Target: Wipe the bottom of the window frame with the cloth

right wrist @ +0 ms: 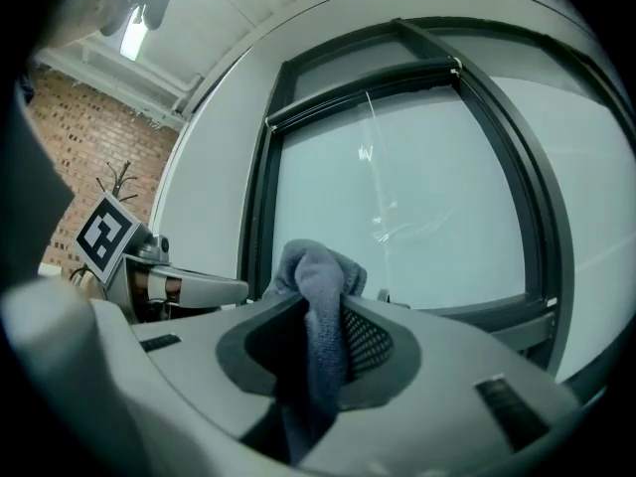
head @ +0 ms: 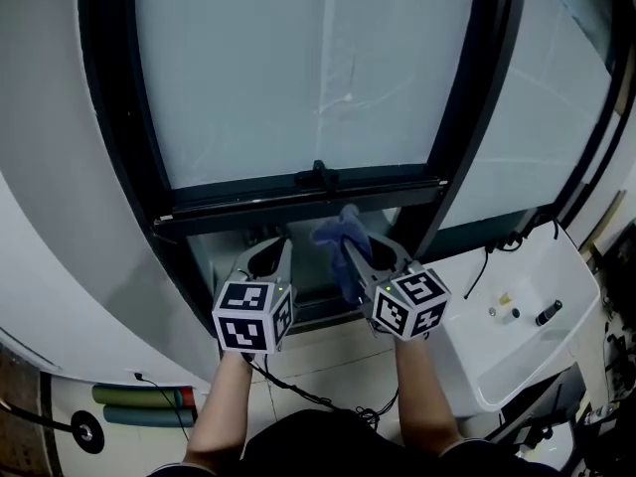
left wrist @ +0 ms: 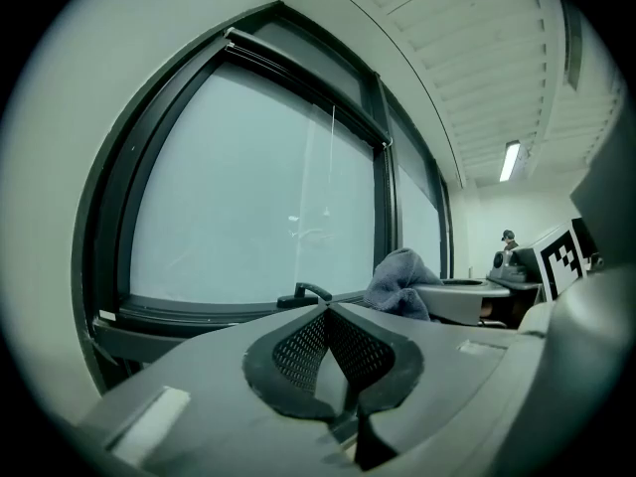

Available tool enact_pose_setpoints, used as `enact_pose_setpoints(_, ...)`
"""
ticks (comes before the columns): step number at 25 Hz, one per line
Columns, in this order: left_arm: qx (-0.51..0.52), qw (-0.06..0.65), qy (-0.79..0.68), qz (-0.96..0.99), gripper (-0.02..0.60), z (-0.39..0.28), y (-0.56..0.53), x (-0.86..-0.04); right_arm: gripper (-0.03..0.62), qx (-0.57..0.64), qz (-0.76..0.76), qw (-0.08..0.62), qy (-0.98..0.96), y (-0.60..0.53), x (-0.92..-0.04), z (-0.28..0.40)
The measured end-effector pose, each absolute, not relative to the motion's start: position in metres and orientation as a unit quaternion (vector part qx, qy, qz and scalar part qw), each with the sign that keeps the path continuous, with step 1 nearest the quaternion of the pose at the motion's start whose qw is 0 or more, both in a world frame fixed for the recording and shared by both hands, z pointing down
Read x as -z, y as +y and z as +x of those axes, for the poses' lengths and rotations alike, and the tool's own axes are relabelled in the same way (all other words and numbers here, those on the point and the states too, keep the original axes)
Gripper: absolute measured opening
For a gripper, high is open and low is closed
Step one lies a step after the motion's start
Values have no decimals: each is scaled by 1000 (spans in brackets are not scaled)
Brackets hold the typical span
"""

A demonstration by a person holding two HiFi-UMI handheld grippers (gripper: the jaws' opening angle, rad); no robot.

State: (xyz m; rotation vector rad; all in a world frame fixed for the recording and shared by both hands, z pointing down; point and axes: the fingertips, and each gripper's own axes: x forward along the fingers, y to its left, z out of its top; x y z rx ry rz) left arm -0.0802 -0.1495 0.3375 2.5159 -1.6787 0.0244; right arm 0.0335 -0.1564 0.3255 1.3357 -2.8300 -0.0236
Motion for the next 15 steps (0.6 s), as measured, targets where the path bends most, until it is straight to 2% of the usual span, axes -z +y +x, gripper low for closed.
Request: enact_pose_setpoints(15,-18,51,-561,826,6,-84,-145,-336,95,23,417,7,-909,-152,-317,27)
